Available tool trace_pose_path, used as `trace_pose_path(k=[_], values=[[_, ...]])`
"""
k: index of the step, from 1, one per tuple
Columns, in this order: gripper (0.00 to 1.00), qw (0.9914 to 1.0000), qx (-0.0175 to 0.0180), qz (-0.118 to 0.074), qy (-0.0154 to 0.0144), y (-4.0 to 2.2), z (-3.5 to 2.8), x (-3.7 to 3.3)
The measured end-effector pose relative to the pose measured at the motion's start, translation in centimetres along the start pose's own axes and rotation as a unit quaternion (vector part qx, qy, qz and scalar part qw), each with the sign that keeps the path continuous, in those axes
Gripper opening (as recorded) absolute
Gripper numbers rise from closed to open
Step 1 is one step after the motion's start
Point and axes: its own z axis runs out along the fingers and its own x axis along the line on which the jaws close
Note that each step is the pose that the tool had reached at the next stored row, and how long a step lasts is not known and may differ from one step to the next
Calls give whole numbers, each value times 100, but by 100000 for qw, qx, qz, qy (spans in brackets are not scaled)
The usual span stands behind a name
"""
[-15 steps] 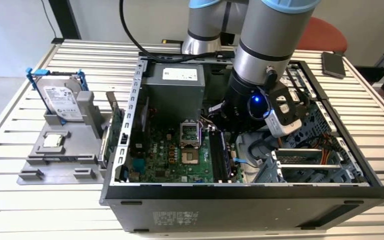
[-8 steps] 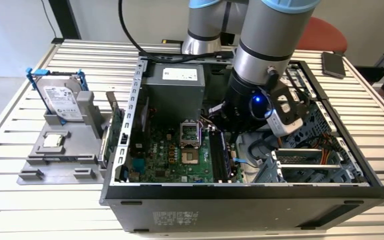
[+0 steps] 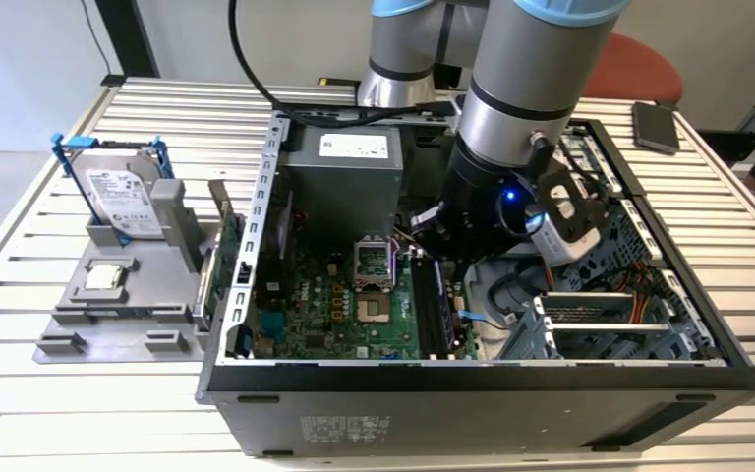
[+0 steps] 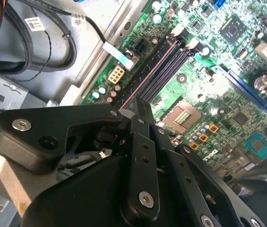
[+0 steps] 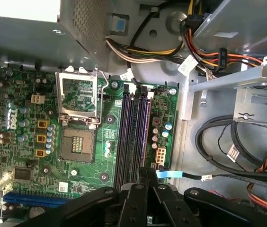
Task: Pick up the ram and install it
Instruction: 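Press down the ram until it locks into place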
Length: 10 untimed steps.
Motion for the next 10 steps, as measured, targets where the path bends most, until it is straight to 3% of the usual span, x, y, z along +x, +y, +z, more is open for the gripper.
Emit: trace_pose_path(k=[5,8,10], values=[[0,99933,-46,-3672,-37,0,0,-1],[0,99840,-42,-5662,-51,1,-1,0],[0,99732,-48,-7311,-67,1,0,0]])
